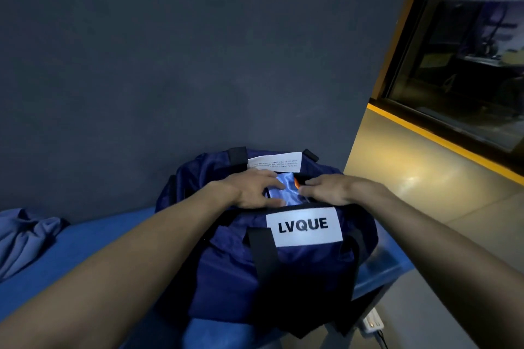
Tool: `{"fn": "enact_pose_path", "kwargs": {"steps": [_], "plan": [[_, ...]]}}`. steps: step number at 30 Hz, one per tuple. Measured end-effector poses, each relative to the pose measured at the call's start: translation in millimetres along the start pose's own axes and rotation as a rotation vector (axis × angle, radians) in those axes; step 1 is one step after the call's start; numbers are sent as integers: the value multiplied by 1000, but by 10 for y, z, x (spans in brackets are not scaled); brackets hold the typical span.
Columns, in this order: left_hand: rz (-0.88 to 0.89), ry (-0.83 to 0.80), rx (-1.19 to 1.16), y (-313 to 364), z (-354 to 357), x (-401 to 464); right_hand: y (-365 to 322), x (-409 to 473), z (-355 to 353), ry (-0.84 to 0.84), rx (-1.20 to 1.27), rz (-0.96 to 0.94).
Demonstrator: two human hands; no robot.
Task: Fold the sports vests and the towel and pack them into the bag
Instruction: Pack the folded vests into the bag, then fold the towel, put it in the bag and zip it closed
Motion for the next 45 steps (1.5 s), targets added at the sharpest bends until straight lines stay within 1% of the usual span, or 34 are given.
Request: {"fn": "enact_pose_path", "kwargs": {"steps": [2, 3, 6, 8, 10, 14, 17, 20, 23, 27, 31, 33, 37, 41, 43, 45], "plan": [[10, -14, 6, -30, -16, 3, -55, 7, -101, -74, -171, 22], [15, -21, 9, -50, -22, 10, -60, -3, -173, -68, -236, 4], [22, -47, -9, -86, -21, 17, 51, -102, -457, 26, -324, -42], [31, -46, -17, -90, -10, 15, 173, -120, -497, -21, -345, -54], [54, -47, -21, -73, -40, 10, 276, -96, -402, -77, -306, -70], [118, -56, -29, -85, -188, -73, 370, -132, -355, 24, -128, -164], [156, -31, -9, -107, -328, -225, 349, -238, -405, 67, 11, -161], [141, 2, -31, -111, -454, -530, 185, -387, -461, 91, 78, -172], [95, 93, -70, -94, -608, -1010, -127, -691, -499, 145, 118, -217], [-8, 208, -79, -202, -747, -1854, -757, -1202, -475, 191, 177, -325], [-142, 308, -88, -393, -695, -2820, -1524, -1702, -285, 150, 212, -464], [-205, 354, -110, -449, -598, -3281, -1900, -1865, -137, 149, 191, -519], [-320, 381, -171, -469, -265, -4074, -2549, -2008, 198, 104, 164, -650], [-465, 370, -215, -679, 105, -4578, -3067, -2012, 530, 68, 171, -792], [-550, 380, -220, -840, 214, -4770, -3285, -1904, 693, 56, 205, -855], [-661, 393, -207, -1027, 318, -4882, -3455, -1708, 873, 39, 280, -877]]}}
Point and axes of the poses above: each hand's wrist, its own x-axis towards the middle knuckle, its own z-axis out of the palm, y = z × x, the point moved 2 cm from there along x, towards the middle knuckle, and after that the axes turned 2 degrees about -x, right-handed, at the moved point
